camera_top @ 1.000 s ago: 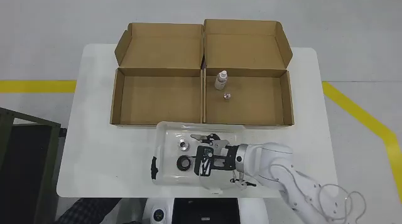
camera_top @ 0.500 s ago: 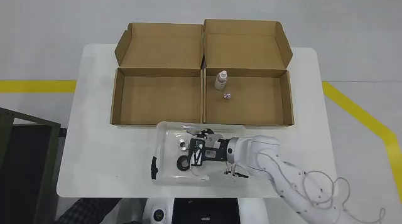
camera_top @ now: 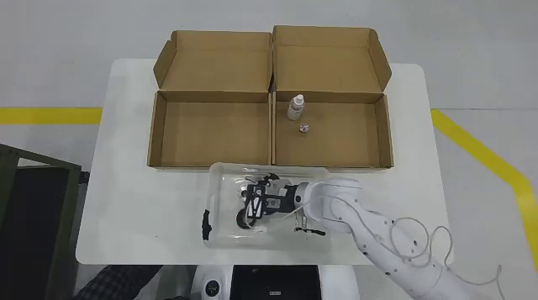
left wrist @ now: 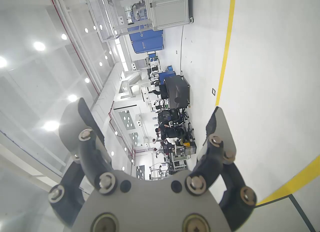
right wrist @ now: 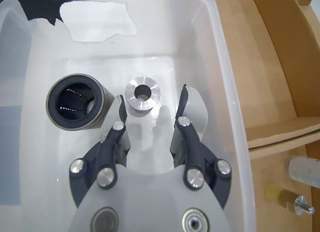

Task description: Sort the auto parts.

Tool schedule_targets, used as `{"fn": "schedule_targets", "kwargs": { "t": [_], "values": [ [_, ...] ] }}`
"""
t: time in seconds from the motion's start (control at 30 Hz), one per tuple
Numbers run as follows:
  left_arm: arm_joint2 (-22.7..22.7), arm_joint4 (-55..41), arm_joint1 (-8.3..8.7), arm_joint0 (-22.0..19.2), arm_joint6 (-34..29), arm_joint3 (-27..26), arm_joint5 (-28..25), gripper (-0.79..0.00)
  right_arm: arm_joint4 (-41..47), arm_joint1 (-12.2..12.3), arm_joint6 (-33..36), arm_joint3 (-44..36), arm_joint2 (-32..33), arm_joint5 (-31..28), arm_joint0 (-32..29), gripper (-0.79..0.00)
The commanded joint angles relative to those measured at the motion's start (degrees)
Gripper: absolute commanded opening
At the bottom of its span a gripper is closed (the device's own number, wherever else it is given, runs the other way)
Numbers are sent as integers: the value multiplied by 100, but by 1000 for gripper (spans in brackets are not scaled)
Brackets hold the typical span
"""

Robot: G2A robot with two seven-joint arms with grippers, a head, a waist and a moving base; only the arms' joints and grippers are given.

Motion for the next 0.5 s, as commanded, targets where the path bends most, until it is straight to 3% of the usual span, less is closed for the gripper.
{"fn": "schedule_targets", "kwargs": {
  "t": [0.0,0.47],
  "values": [
    [0,0,0,0,0,0,0,0,20,-31,5,81,-61,5,54,-416],
    [0,0,0,0,0,0,0,0,214,-206,-11,565,-331,-17,314,-431]
  ]
}}
